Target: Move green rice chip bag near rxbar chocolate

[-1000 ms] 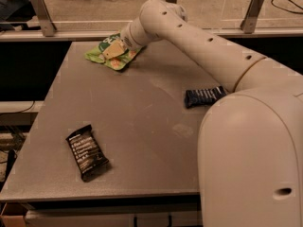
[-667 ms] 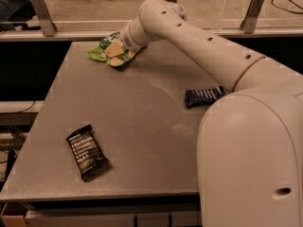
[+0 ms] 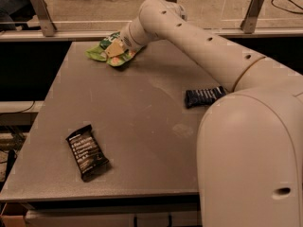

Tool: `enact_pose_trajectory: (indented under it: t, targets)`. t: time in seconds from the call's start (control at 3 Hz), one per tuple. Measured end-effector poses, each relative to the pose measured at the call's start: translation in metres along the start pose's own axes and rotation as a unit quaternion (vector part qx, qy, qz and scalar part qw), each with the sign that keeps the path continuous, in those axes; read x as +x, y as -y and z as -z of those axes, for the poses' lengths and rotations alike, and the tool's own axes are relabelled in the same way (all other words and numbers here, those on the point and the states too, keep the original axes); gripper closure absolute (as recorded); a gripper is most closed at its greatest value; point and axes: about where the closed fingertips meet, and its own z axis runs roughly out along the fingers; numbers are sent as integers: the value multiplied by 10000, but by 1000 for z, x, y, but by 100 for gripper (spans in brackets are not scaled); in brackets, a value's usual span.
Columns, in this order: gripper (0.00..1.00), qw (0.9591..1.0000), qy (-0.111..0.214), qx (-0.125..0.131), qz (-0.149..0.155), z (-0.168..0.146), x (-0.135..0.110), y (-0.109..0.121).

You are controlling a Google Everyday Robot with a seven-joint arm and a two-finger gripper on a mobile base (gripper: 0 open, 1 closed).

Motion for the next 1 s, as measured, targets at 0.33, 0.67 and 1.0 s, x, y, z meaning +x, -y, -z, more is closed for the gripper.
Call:
enact_pose_trajectory:
  t: [0.33,0.67,1.0]
  targets:
    - [100,10000,1,0,1,0,0,0]
    - [100,10000,0,-1,1,0,0,0]
    - [83,10000,0,-2,1,0,0,0]
